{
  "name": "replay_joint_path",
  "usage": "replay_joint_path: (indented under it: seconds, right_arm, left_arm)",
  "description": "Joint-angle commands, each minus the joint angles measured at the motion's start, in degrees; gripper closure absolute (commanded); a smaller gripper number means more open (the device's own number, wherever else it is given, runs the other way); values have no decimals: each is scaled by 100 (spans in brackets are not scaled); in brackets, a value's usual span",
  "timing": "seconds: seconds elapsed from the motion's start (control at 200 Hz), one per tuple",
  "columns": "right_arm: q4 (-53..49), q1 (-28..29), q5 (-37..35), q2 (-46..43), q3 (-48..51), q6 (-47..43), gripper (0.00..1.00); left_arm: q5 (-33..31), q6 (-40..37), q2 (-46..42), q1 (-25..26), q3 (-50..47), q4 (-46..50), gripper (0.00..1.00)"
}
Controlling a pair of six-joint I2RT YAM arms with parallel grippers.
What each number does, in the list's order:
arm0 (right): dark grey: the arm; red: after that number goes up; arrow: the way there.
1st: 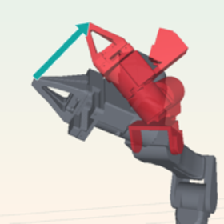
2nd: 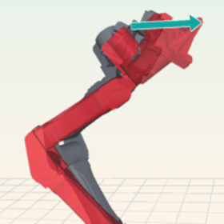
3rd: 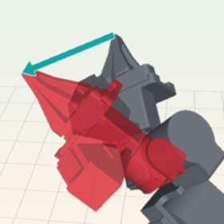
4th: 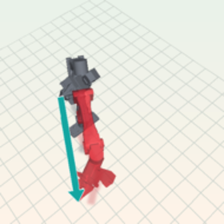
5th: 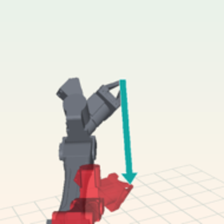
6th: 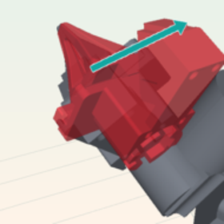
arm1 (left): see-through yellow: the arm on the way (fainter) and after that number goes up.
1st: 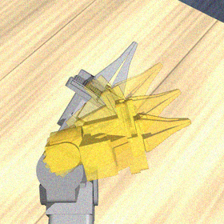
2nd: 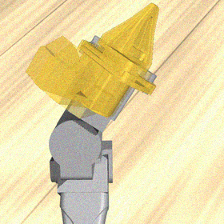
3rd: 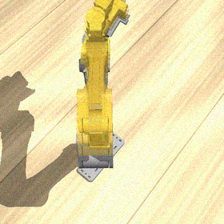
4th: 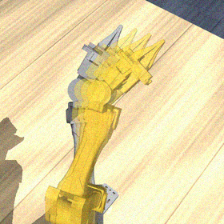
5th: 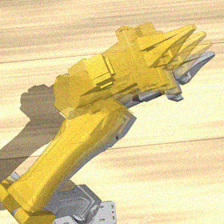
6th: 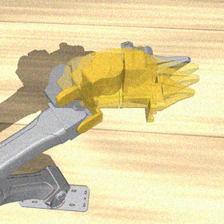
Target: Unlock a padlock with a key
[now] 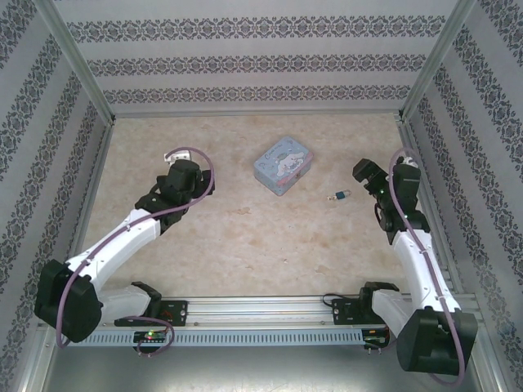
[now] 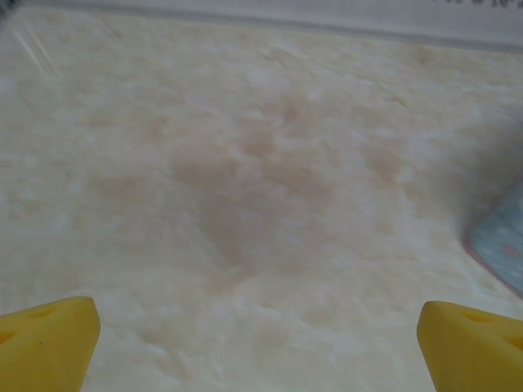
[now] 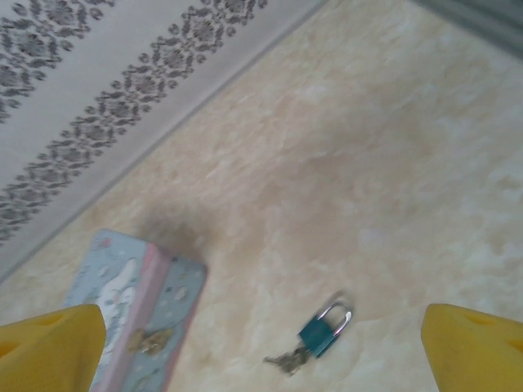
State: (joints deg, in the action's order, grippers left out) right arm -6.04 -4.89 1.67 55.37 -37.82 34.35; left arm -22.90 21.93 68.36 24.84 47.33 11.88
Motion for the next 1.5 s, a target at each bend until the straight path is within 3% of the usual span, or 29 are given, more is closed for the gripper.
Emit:
replay_joint_path:
  seconds: [0.0,0.31,0.655,0.839,0.964,1.069,1.124,1.239,1.339,1.494]
  right_arm:
    - [581,319,-1282,36,275,-744,2]
    - [1457,489,-1574,430,592,-2133,2]
    - [2635,489,-1446,1126,1046,-2360,2]
    - [3736,425,-1331,1515,1425,-2859,2]
    - [4334,262,-914,1907,1537,-2869,2]
    - [4821,296,-380,2206,1573,-2947,2]
    - [5491,416,-324,2509,1753,-3077,2]
    - [6995,677,-78,3285,2153,-3472,2]
    - [5977,675,25,3088,1850,-3552,2]
    - [5957,390,144,3232,1594,-3158,2]
  left_arm:
    - [-803,-834,-162,-129,-329,-1092,1]
    - [-574,-1376,-174,-1049,-1555,-2861,1]
    - [-220,-1725,321,-1722,-2253,-4026,1]
    - [522,-2030,1062,-2001,-2757,-5816,0]
    - [987,-1931,1694,-2242,-2728,-6354,0]
    - [1471,-2009,1956,-2312,-2582,-6203,0]
    - [1520,-2044,2180,-2317,-2642,-6645,0]
    - [2088,-2199,2116,-2370,-2446,-6125,0]
    - [2346,-2203,2111,-2450,-2334,-5882,1]
    - [2494,-2175,2129,-2519,-2300,-5841,0]
